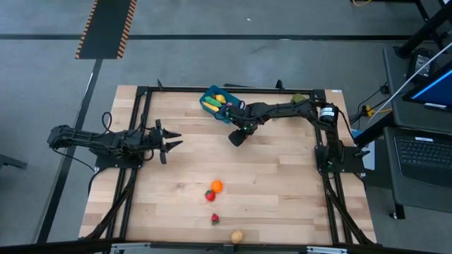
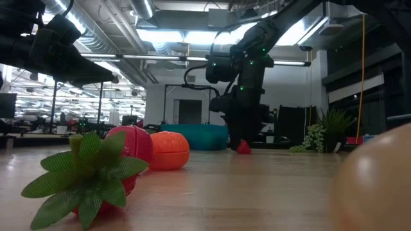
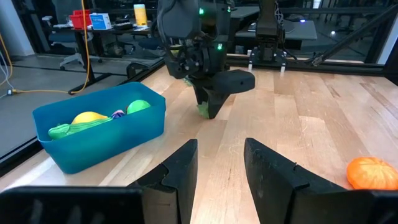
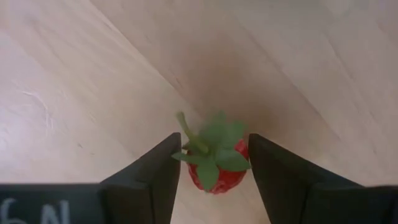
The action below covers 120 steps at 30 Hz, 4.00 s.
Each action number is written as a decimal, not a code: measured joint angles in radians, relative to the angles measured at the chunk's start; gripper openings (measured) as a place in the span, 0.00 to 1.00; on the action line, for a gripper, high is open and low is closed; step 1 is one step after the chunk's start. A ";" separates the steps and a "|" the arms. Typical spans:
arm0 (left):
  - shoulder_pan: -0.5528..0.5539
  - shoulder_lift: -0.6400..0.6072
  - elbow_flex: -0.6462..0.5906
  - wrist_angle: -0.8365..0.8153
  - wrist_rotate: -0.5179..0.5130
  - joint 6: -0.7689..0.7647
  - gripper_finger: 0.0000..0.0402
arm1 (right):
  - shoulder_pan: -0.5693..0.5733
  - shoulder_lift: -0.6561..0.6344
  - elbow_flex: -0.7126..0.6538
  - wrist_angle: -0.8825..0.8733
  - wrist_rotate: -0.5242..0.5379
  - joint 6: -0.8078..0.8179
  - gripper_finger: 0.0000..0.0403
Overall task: Pick and placing Produce into tupperware
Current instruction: Put the red strawberry into the blue bin
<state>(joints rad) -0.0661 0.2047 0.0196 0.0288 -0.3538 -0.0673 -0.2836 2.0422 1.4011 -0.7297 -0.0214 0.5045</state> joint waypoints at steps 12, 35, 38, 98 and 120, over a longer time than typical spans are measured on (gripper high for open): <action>0.000 0.000 0.000 0.000 0.000 0.000 0.31 | 0.001 0.000 -0.002 -0.003 -0.002 -0.054 0.47; 0.000 0.000 0.000 0.000 0.000 -0.001 0.31 | 0.001 0.000 -0.002 0.006 0.001 -0.093 0.34; 0.000 0.000 0.000 0.000 0.000 -0.001 0.31 | 0.001 0.000 -0.002 0.006 -0.036 -0.099 0.34; 0.000 0.001 0.000 0.000 0.000 -0.002 0.31 | -0.121 -0.738 -0.987 1.558 -0.298 -0.343 0.34; 0.000 0.001 0.000 0.000 0.000 -0.002 0.31 | -0.132 -0.737 -0.994 1.610 -0.055 -0.378 0.34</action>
<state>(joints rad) -0.0662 0.2058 0.0196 0.0288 -0.3542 -0.0689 -0.4152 1.3053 0.4068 0.8806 -0.0767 0.1265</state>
